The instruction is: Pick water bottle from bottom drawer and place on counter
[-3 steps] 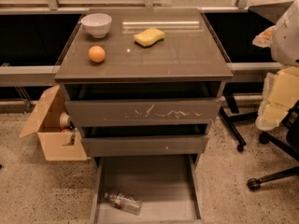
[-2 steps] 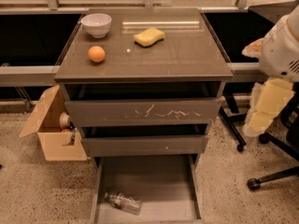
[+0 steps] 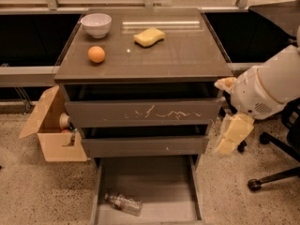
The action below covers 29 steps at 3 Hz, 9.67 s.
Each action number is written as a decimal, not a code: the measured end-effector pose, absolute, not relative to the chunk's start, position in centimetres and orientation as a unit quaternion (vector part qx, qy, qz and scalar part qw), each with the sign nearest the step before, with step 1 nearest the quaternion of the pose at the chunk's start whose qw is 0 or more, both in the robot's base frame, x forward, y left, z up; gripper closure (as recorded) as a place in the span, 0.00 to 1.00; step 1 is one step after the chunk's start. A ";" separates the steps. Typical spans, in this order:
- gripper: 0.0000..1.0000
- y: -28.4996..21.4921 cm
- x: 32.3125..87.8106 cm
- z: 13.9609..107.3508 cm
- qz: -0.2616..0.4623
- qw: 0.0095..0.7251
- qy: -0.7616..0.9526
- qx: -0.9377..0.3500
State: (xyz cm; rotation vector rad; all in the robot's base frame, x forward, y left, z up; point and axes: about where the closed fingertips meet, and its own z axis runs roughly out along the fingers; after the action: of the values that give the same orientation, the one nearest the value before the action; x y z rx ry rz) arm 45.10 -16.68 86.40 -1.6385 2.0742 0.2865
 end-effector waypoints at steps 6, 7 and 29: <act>0.00 -6.2 47.7 64.5 0.230 0.243 0.709 -0.621; 0.00 -4.1 48.4 59.5 0.258 0.251 0.705 -0.611; 1.00 9.5 54.2 18.4 0.277 0.276 0.666 -0.635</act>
Offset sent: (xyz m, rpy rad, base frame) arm 0.0006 0.0229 -0.0354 0.0943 0.0340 0.0170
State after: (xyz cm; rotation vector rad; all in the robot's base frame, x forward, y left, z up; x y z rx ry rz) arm 54.24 9.54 18.45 -1.7054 1.7899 0.7450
